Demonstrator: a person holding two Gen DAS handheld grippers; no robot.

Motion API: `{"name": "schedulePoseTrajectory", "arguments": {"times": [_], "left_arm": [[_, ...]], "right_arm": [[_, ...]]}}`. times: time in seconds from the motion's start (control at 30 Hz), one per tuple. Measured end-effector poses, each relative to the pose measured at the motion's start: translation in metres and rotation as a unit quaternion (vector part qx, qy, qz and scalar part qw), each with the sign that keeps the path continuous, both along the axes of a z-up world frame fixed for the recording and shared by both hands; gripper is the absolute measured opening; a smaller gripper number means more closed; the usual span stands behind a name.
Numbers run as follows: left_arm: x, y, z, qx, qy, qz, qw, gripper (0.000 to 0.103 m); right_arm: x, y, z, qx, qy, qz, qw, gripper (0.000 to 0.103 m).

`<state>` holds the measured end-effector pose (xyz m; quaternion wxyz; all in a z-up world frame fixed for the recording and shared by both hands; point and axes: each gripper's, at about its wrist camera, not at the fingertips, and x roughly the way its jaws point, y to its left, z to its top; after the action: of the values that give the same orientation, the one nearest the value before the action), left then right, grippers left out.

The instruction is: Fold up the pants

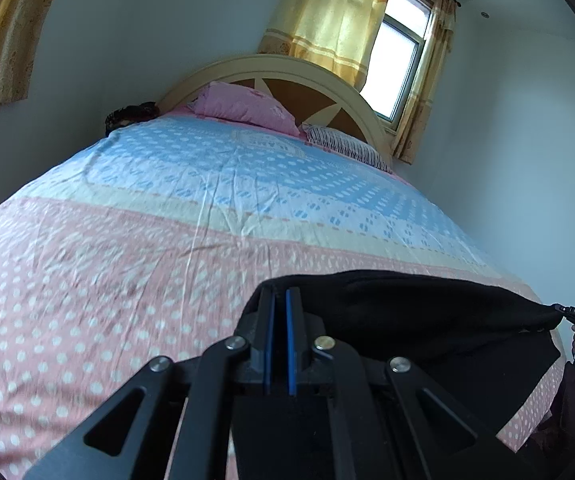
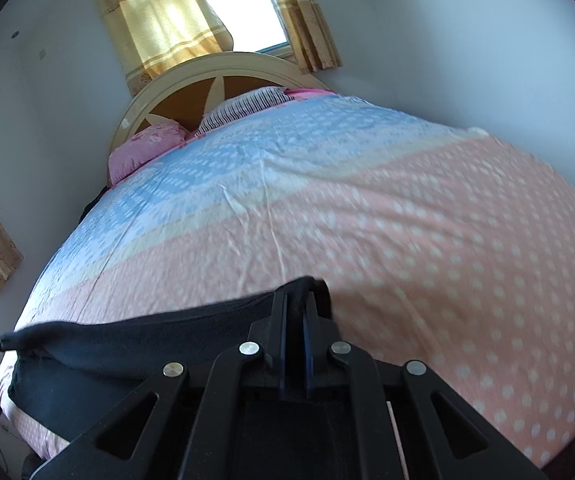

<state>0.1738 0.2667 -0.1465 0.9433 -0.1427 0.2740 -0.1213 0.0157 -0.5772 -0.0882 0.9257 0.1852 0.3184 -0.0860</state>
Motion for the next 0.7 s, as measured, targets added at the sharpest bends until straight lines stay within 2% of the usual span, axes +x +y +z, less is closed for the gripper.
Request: {"name": "schedulePoseTrajectory", "arguments": {"times": [0.17, 0.3, 0.37, 0.43, 0.5, 0.57, 0.6, 0.63, 0.7], "left_arm": [[-0.020, 0.007, -0.031, -0.009, 0.030, 0.000, 0.9995, 0.004], [-0.032, 0.007, -0.044, 0.000, 0.039, -0.002, 0.9992, 0.004], [-0.034, 0.007, -0.044, -0.001, 0.038, -0.002, 0.9993, 0.004], [-0.037, 0.007, -0.044, 0.004, 0.039, -0.002, 0.9992, 0.004], [-0.040, 0.007, -0.047, 0.012, 0.041, -0.003, 0.9991, 0.008], [-0.043, 0.008, -0.048, 0.013, 0.046, 0.001, 0.9988, 0.008], [-0.045, 0.009, -0.048, 0.012, 0.047, -0.001, 0.9988, 0.009], [-0.047, 0.009, -0.047, 0.017, 0.047, 0.000, 0.9988, 0.009], [-0.055, 0.009, -0.045, 0.034, 0.049, 0.001, 0.9982, 0.017]], "right_arm": [[-0.021, -0.007, -0.019, 0.008, 0.022, -0.015, 1.000, 0.006], [-0.032, -0.017, -0.028, 0.012, 0.049, -0.026, 0.998, 0.004], [-0.042, -0.018, -0.025, -0.008, 0.054, -0.044, 0.998, 0.004], [-0.048, -0.014, -0.015, -0.007, 0.047, -0.044, 0.998, 0.004], [-0.050, 0.005, 0.001, -0.040, 0.044, -0.035, 0.998, 0.016], [-0.048, 0.035, 0.019, -0.068, 0.037, 0.000, 0.997, 0.066], [-0.046, 0.052, 0.028, -0.078, 0.029, 0.024, 0.996, 0.071], [-0.045, 0.072, 0.037, -0.090, 0.020, 0.051, 0.994, 0.071], [-0.039, 0.116, 0.049, -0.125, 0.012, 0.104, 0.987, 0.071]]}}
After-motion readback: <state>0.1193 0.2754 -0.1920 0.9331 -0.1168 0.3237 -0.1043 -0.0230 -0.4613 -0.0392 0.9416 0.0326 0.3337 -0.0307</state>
